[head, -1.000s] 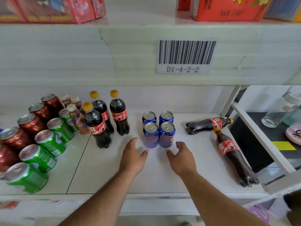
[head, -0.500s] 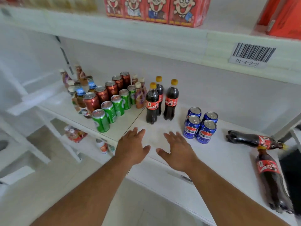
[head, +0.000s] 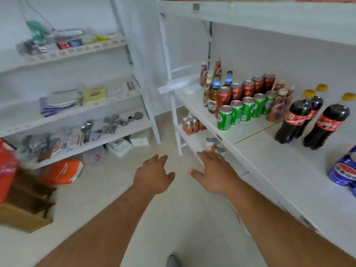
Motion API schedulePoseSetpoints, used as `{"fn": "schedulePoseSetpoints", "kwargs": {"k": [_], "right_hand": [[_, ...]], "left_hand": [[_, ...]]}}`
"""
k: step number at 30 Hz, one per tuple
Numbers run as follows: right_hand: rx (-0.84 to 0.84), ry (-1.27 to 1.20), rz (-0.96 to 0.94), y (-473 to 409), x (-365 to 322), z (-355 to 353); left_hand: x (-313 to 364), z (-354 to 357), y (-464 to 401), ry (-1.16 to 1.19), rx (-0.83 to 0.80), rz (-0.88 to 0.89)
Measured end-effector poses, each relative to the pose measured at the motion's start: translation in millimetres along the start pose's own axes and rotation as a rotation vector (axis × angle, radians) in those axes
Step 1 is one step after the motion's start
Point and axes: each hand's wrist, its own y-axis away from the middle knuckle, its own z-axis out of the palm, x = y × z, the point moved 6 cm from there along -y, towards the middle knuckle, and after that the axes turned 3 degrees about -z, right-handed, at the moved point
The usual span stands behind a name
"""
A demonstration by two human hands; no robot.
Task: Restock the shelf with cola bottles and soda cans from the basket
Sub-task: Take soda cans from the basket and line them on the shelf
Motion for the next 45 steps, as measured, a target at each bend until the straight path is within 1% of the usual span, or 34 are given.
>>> {"fn": "schedulePoseSetpoints", "kwargs": {"k": [6, 14, 20, 25, 30, 36, 42, 45], "right_hand": [[-0.121, 0.036, -0.217, -47, -121, 47], [-0.247, 0.109, -0.440, -105, -306, 137], [-0.312, 0.152, -0.573, -129, -425, 190], [-0.365, 0.181, -0.641, -161, -487, 226], [-0.403, 0.174, -0.683, -214, -532, 255], [-0.415, 0.117, -0.729, -299, -584, 267], [-0.451, 0.114, -0.769, -364, -647, 275], [-0.480, 0.133, -0.793, -385, -679, 293]], "left_hand": [[-130, -34, 22, 0.111, 0.095, -0.228], [-324, -58, 50, 0.243, 0.190, -0.498], [-437, -80, 73, 0.308, 0.262, -0.624], [-502, -85, 67, 0.379, 0.269, -0.704], [-548, -91, 30, 0.389, 0.269, -0.747], [-606, -125, -31, 0.351, 0.255, -0.810], [-659, -155, -71, 0.401, 0.246, -0.872], [-694, -160, -86, 0.422, 0.217, -0.899]]}}
